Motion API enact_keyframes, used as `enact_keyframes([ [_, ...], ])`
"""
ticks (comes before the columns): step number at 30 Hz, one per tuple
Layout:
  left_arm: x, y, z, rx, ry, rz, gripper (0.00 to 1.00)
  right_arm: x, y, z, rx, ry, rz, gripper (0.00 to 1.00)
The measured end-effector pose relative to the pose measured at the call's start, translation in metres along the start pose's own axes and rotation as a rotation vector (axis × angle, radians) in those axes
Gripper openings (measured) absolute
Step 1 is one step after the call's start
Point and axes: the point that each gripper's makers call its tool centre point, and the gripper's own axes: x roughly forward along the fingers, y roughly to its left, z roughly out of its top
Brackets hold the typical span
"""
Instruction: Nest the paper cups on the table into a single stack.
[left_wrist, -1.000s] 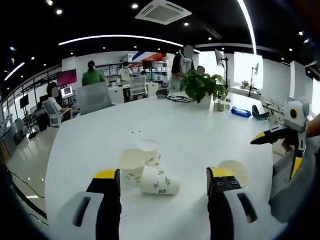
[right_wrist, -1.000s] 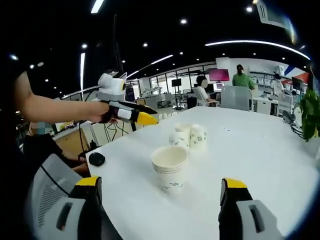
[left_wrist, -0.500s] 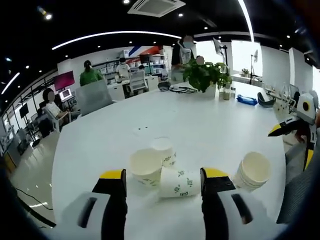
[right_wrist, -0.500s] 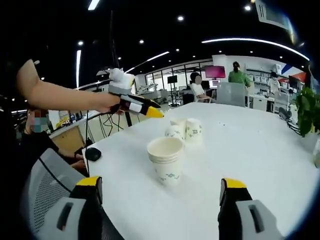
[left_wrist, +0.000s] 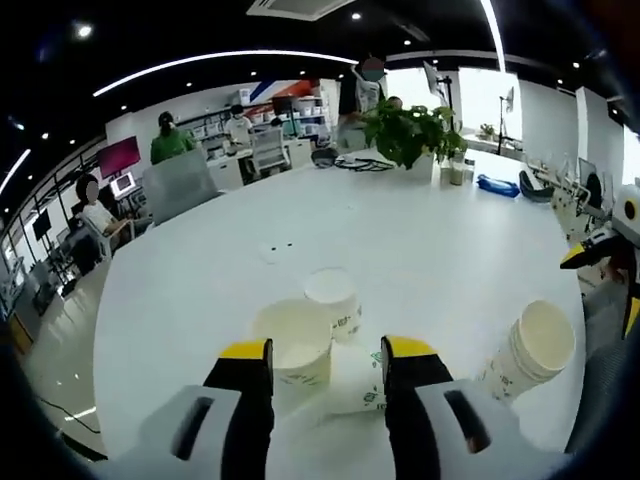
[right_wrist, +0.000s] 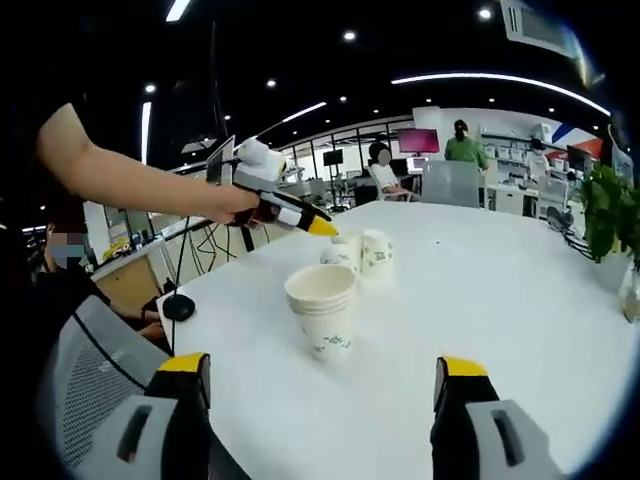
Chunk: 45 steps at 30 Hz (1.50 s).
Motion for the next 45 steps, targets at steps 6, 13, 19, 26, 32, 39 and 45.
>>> enact_keyframes([
  [6,0.008,0.002,0.000,-0.007,0.014,0.002,0.35,-0.002,0.000,-0.001,0.001,-0.003,-0.013,0.91],
  [13,0.021,0.005,-0.001,-0.057,0.023,0.006,0.28,-0.001,0.002,-0.005,-0.031,0.018,-0.016,0.90],
  [19,0.035,0.004,-0.001,-0.074,0.040,0.000,0.22,0.001,0.001,-0.009,-0.086,0.040,-0.026,0.88],
  [26,0.045,0.001,-0.006,-0.085,0.069,-0.003,0.18,0.000,-0.004,-0.010,-0.089,0.046,-0.043,0.87],
  [32,0.047,-0.001,-0.007,-0.094,0.073,0.007,0.12,-0.001,-0.009,-0.010,-0.098,0.048,-0.064,0.85],
  [39,0.046,0.001,-0.008,-0.085,0.081,0.014,0.03,-0.001,-0.011,-0.010,-0.101,0.050,-0.072,0.85],
  [45,0.039,0.009,-0.006,-0.074,0.073,0.029,0.01,-0.001,-0.011,-0.009,-0.107,0.046,-0.073,0.85],
])
